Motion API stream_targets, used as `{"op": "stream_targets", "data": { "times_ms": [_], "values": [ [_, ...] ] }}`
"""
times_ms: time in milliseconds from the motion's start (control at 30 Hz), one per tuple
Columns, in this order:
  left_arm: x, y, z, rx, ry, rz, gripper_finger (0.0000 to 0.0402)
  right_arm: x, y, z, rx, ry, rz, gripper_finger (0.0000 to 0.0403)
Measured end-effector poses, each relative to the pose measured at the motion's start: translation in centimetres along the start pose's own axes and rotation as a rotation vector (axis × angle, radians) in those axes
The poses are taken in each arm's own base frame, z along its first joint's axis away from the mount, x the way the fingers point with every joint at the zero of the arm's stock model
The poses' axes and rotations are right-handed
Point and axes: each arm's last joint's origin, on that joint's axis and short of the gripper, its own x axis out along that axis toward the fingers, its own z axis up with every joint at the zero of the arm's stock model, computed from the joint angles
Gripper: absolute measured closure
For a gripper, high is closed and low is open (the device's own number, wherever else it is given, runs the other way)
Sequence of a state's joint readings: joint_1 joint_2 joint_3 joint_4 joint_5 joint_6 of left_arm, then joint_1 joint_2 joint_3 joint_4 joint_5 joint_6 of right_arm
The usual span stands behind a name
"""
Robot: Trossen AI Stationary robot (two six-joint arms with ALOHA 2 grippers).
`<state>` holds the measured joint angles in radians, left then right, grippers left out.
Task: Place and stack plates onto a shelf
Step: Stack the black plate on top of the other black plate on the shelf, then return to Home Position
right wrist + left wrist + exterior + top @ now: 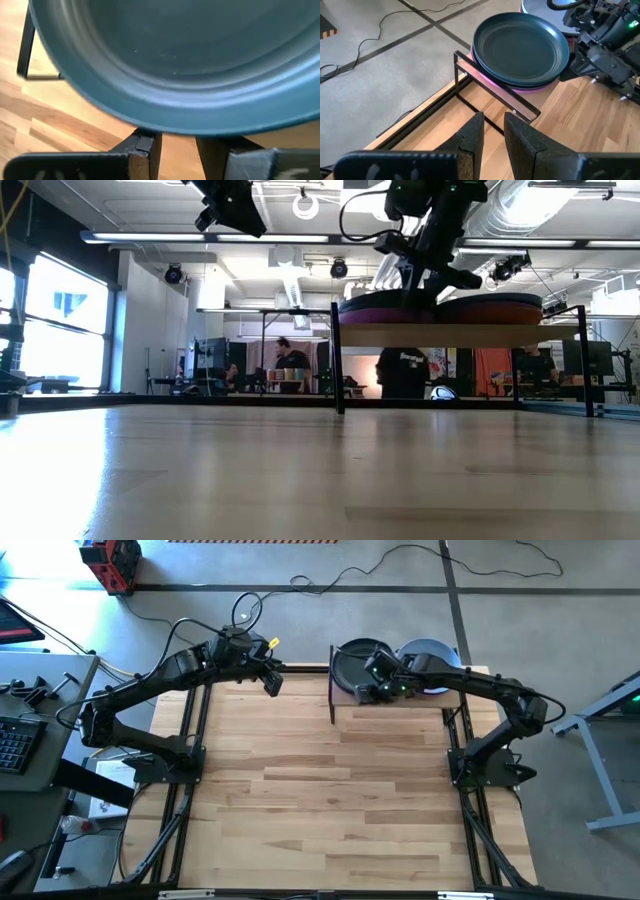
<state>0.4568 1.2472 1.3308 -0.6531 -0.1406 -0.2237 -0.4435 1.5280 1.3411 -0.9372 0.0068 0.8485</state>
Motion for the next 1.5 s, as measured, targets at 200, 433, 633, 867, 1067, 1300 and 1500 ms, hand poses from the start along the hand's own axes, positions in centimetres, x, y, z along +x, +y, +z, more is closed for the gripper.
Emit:
{"op": "stream_targets", "data": {
  "times_ms": [200,433,633,867,1067,1300,1500],
  "values": [
    [0.0,0.0,-0.1,0.002,0.013,0.003,0.0337,0.0,0.5,-0.6,-0.008,0.06,0.048,0.0309],
    [0.0,0.1,-0.4,0.014,0.037,0.01,0.0337,-0.2,1.8,-1.8,-0.04,0.102,0.125,0.0309],
    [-1.0,0.7,-0.1,0.036,0.015,-0.01,0.0337,-3.2,3.8,-1.2,-0.184,0.055,0.271,0.0309],
    [-4.7,1.3,0.0,0.078,-0.068,-0.031,0.0337,-10.7,6.7,0.5,-0.501,-0.204,0.45,0.0309],
    [-7.1,2.1,-2.6,0.067,-0.098,-0.036,0.0337,-16.3,7.4,0.0,-0.718,-0.442,0.453,0.0309],
    [-9.7,3.2,-6.6,0.037,-0.227,-0.063,0.0337,-15.3,4.0,-3.6,-0.74,-0.466,0.357,0.0309],
    [-10.0,4.1,-10.7,0.032,-0.358,-0.106,0.0337,-12.4,1.0,-6.1,-0.723,-0.554,0.488,0.0309]
  ]
}}
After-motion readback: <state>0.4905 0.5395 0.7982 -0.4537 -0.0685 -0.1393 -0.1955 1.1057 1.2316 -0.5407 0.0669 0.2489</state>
